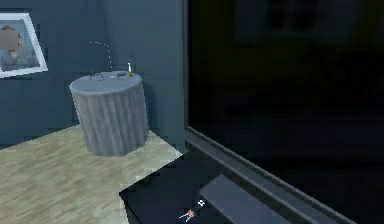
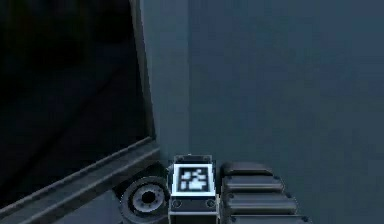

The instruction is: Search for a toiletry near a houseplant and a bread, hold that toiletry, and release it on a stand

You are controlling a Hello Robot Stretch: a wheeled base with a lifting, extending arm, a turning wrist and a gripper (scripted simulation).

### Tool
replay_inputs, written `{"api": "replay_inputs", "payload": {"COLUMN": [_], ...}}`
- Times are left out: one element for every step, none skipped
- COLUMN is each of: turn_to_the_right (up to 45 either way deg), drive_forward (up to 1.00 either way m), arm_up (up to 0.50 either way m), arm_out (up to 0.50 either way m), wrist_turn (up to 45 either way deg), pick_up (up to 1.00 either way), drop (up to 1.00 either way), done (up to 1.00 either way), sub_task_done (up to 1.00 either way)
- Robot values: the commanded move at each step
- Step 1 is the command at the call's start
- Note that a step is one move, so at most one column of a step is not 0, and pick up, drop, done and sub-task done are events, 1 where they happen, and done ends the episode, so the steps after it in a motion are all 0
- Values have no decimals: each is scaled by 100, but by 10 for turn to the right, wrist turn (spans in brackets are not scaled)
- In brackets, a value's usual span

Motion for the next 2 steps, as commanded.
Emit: {"api": "replay_inputs", "payload": {"turn_to_the_right": [-60,450], "drive_forward": [0,0], "arm_up": [0,0], "arm_out": [0,0], "wrist_turn": [0,0], "pick_up": [0,0], "drop": [0,0], "done": [0,0], "sub_task_done": [0,0]}}
